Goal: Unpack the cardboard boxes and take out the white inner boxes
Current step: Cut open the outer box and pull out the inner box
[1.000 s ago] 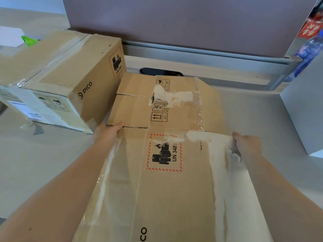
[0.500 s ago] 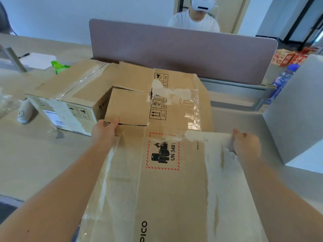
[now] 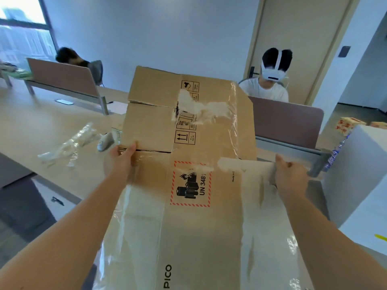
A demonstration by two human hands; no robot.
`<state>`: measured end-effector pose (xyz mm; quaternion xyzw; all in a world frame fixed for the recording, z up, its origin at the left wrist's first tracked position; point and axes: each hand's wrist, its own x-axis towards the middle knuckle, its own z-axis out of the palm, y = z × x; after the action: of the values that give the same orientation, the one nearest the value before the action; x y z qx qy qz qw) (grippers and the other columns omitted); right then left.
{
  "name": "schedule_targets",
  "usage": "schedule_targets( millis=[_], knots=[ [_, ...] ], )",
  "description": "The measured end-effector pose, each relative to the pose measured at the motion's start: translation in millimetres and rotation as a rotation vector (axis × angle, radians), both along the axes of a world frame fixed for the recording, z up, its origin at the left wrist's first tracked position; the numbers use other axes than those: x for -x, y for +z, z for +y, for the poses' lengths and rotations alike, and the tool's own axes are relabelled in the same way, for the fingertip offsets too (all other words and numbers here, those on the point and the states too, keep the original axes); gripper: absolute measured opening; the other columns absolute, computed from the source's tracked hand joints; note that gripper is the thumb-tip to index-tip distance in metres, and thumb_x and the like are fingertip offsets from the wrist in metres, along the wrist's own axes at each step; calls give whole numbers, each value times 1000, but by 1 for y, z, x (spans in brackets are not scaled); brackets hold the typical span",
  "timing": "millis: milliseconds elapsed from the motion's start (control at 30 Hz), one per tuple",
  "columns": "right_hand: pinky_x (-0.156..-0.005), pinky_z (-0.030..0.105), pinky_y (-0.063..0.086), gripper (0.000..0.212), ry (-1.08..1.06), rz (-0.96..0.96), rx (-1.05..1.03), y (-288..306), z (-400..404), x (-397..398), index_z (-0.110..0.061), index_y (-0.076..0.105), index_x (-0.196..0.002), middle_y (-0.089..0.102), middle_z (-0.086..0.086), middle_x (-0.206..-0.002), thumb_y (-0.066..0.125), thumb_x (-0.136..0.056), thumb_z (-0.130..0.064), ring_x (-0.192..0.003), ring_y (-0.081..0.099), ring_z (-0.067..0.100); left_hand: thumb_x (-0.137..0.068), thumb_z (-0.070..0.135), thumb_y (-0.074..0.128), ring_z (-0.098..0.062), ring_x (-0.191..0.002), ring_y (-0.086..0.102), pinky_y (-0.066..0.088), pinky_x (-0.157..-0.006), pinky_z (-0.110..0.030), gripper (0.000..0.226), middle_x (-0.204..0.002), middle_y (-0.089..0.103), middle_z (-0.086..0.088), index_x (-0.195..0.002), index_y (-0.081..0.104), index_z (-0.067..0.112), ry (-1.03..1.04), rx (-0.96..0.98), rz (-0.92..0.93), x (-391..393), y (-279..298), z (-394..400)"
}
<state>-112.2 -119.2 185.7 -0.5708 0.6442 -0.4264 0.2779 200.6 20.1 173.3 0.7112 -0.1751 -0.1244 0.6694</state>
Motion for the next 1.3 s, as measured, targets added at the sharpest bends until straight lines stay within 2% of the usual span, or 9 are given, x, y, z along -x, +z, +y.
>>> schedule_targets(
  millis=[100, 200, 367, 600, 733, 867, 1000, 1133, 1300],
  knots=[
    [-65, 29, 33, 37, 35, -32, 6, 13, 15, -11, -2, 54, -93, 54, 17, -91, 44, -94, -37, -71, 47, 25, -86, 30, 64, -18, -86, 53, 46, -91, -39, 17, -77, 57, 2, -79, 59, 15, 75, 51, -25, 4, 15, 39],
    [-71, 31, 31, 39, 103, -60, 47, 25, 29, -33, 3, 55, -92, 53, 19, -92, 45, -94, -35, -86, 51, 31, -88, 30, 60, -19, -79, 51, 43, -77, -33, 23, -73, 53, 2, -76, 52, 13, 155, 75, -61, -1, 27, 81],
    [-68, 30, 26, 40, 259, -69, 92, 40, 66, -89, 3, 55, -91, 47, 13, -86, 41, -96, -34, -82, 45, 26, -90, 29, 58, -11, -60, 42, 35, -56, -24, 37, -66, 46, 2, -62, 39, 15, 307, 134, -37, -23, 39, 160],
    [-66, 28, 35, 33, 639, -200, 56, 48, 157, -204, -8, 49, -87, 49, 1, -72, 57, -88, -39, -80, 55, 28, -90, 29, 59, -12, -59, 41, 37, -57, -24, 38, -64, 45, 1, -61, 39, 15, 575, 187, -23, -72, 42, 306],
    [-44, 19, 41, 28, 840, -240, -16, 53, 212, -260, -10, 48, -97, 57, 8, -82, 66, -83, -27, -59, 51, 16, -89, 31, 61, -14, -58, 43, 41, -63, -29, 38, -64, 47, 0, -62, 38, 15, 671, 197, -8, -101, 42, 381],
    [-76, 32, 44, 35, 920, -211, -20, 51, 280, -328, -8, 52, -107, 59, 8, -96, 68, -80, -25, -89, 58, 25, -89, 28, 61, -12, -57, 43, 39, -57, -22, 39, -62, 46, 1, -61, 37, 15, 782, 217, -50, -133, 48, 465],
    [-75, 31, 44, 32, 1011, -235, -32, 49, 356, -394, -13, 51, -102, 55, 3, -87, 68, -79, -26, -80, 51, 18, -88, 28, 62, -12, -56, 45, 41, -61, -26, 37, -62, 49, 1, -60, 41, 16, 886, 242, -52, -164, 52, 551],
    [-56, 24, 38, 40, 1132, -212, -68, 43, 426, -452, -14, 50, -95, 56, 1, -83, 71, -67, -32, -73, 52, 19, -89, 24, 61, -12, -57, 45, 40, -57, -20, 35, -62, 48, 0, -61, 41, 16, 993, 248, -68, -182, 48, 628],
    [-71, 26, 39, 38, 1218, -131, -140, 31, 496, -532, -3, 58, -111, 63, 20, -107, 62, -77, -21, -97, 60, 34, -89, 25, 61, -14, -57, 44, 38, -59, -25, 34, -62, 47, -2, -62, 43, 16, 1127, 211, -69, -206, 35, 703]
  ],
)
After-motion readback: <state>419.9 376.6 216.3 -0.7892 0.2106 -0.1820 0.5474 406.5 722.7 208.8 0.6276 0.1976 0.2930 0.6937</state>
